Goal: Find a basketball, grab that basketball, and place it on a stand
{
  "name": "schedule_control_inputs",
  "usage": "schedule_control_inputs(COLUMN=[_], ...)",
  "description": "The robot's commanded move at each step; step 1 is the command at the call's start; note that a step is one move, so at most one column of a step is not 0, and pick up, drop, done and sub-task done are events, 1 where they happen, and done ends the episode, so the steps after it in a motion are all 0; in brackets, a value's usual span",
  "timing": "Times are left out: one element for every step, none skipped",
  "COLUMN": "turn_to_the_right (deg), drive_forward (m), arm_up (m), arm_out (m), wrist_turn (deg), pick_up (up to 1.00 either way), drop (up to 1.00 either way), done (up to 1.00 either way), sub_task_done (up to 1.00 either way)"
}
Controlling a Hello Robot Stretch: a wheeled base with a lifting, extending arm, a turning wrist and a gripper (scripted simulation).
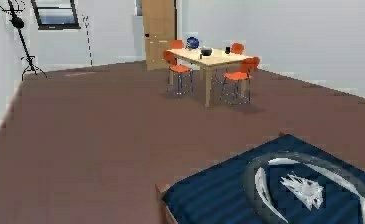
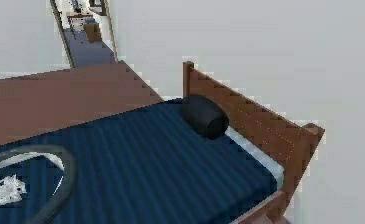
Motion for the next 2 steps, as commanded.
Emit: schedule_control_inputs(turn_to_the_right=[45.0, 45.0], drive_forward=[0.0, 0.0], arm_up=[0.0, 0.0], arm_out=[0.0, 0.0], wrist_turn=[0.0, 0.0], pick_up=[0.0, 0.0], drop=[0.0, 0.0], done=[0.0, 0.0], sub_task_done=[0.0, 0.0])
